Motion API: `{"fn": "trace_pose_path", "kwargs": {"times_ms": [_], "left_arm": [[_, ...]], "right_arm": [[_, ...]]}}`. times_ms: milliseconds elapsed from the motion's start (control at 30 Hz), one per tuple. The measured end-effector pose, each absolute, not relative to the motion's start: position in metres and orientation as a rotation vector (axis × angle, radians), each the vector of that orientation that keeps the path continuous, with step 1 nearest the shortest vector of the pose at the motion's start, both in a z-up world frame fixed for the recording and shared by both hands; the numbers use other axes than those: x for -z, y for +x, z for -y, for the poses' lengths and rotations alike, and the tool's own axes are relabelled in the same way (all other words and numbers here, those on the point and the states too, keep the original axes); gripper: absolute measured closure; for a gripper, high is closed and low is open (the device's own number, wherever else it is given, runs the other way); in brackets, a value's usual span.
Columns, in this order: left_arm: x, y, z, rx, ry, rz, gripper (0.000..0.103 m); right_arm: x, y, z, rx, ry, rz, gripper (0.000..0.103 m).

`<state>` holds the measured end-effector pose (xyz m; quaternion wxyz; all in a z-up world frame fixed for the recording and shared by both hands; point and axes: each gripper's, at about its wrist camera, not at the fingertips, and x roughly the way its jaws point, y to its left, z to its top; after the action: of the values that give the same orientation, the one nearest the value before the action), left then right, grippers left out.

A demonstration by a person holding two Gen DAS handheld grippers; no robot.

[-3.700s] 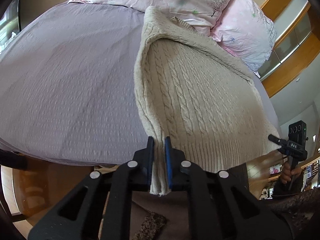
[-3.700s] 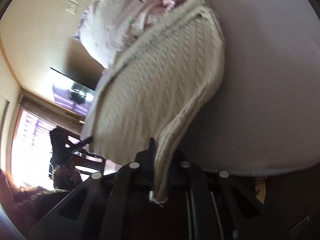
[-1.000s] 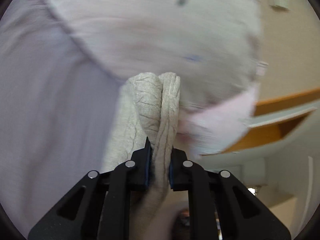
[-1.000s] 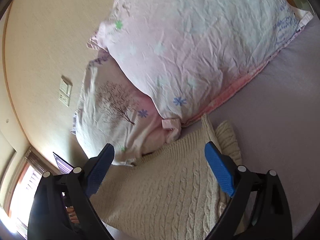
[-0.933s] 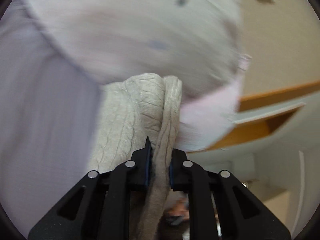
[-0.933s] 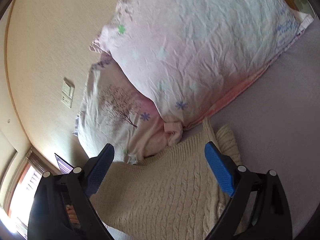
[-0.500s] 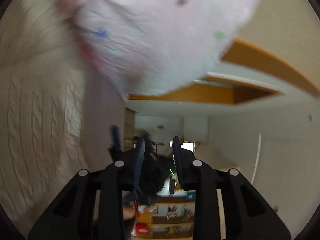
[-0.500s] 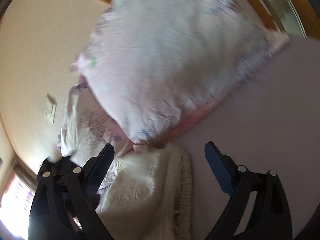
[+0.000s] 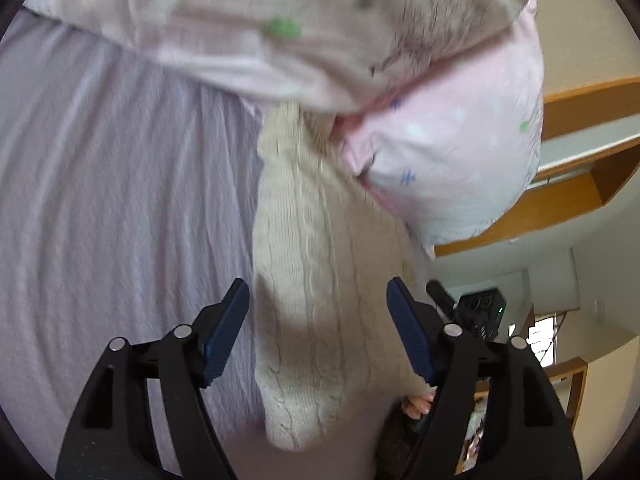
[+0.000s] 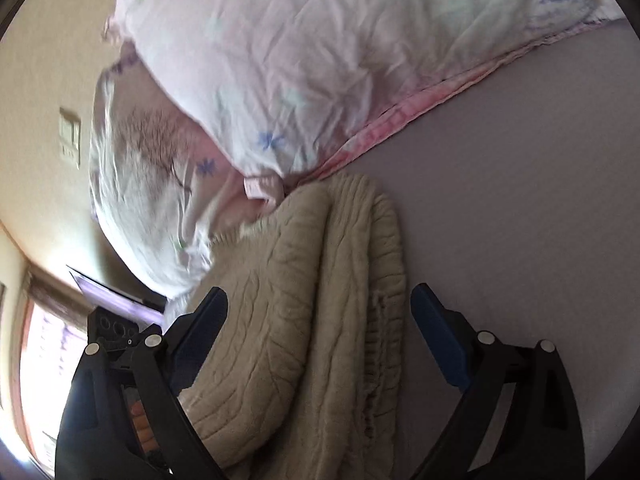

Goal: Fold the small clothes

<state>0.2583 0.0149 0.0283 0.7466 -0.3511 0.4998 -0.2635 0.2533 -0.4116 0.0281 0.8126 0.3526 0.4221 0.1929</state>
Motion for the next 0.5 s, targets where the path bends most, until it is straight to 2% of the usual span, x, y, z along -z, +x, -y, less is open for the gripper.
{"fn": "trace_pose_path", "kwargs": {"times_ms": [100, 200, 233, 267, 333, 400, 500], "left_arm": [[-0.016, 0.264, 0.014, 0.587, -0.717, -1.123, 0.026], [-0.010, 0.267, 0.041, 0.598, -0.689, -1.101, 0.020], [-0.013, 0.267, 0.046, 0.598, -0.666, -1.092, 0.022], [-0.014, 0.268, 0.051, 0.600, -0.632, -1.091, 0.027], [-0.018, 0.268, 0.048, 0.616, -0.600, -1.085, 0.056], [-0.029, 0.258, 0.031, 0.677, -0.600, -1.048, 0.064], [-0.055, 0.231, 0.002, 0.683, -0.511, -0.947, 0.065]], "right_arm": [[-0.027, 0.250, 0.405, -0.425, 0.724, -0.907, 0.010], [-0.026, 0.250, 0.396, -0.424, 0.688, -0.916, 0.028], [-0.027, 0.249, 0.398, -0.427, 0.682, -0.917, 0.049], [-0.025, 0.248, 0.396, -0.452, 0.693, -0.924, 0.057], [-0.026, 0.246, 0.395, -0.466, 0.698, -0.908, 0.063], [-0.035, 0.240, 0.387, -0.535, 0.712, -0.849, 0.064], [-0.045, 0.234, 0.361, -0.664, 0.734, -0.817, 0.066]]}}
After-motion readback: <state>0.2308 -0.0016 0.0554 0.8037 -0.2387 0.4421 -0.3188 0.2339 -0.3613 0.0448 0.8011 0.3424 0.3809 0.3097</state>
